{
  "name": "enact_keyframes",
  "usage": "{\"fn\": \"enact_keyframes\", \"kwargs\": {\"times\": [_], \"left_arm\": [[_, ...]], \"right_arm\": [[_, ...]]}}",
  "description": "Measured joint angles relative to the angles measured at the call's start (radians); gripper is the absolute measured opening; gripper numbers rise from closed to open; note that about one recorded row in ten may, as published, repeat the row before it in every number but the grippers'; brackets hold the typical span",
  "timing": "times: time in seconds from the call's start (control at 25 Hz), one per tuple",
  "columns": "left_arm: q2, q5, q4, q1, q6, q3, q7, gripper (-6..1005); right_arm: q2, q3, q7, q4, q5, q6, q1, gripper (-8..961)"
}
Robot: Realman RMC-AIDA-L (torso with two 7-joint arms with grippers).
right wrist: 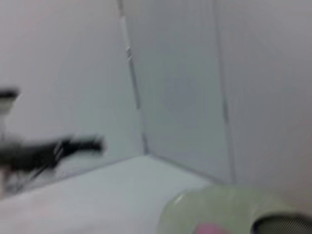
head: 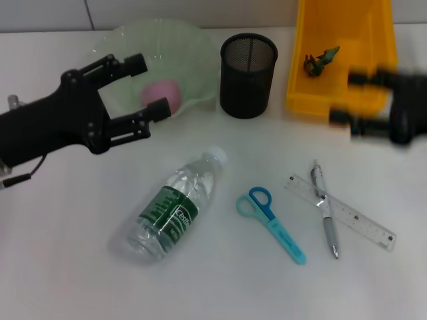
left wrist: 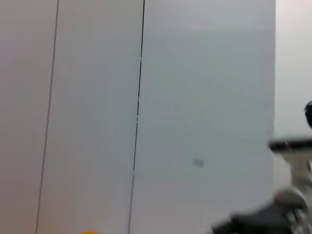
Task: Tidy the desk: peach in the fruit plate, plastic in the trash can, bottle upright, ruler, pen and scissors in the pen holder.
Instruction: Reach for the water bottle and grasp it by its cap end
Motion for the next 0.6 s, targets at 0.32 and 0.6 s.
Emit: {"fn": "enact_keyframes", "kwargs": {"times": [0.32, 0.6], "left_arm": [[-0.005, 0.192, 0.58, 0.105, -0.379, 0.356, -0.675, 822], [-0.006, 0.697, 0.973, 0.066, -0.529, 0.677, -1.361, 821]], "right_arm": [[-0.003, 0.14, -0.2, 0.224, -0.058, -0.093, -0.079, 783], [-0.005, 0.218, -0.221, 0.252, -0.117, -0.095, -0.087, 783]]}}
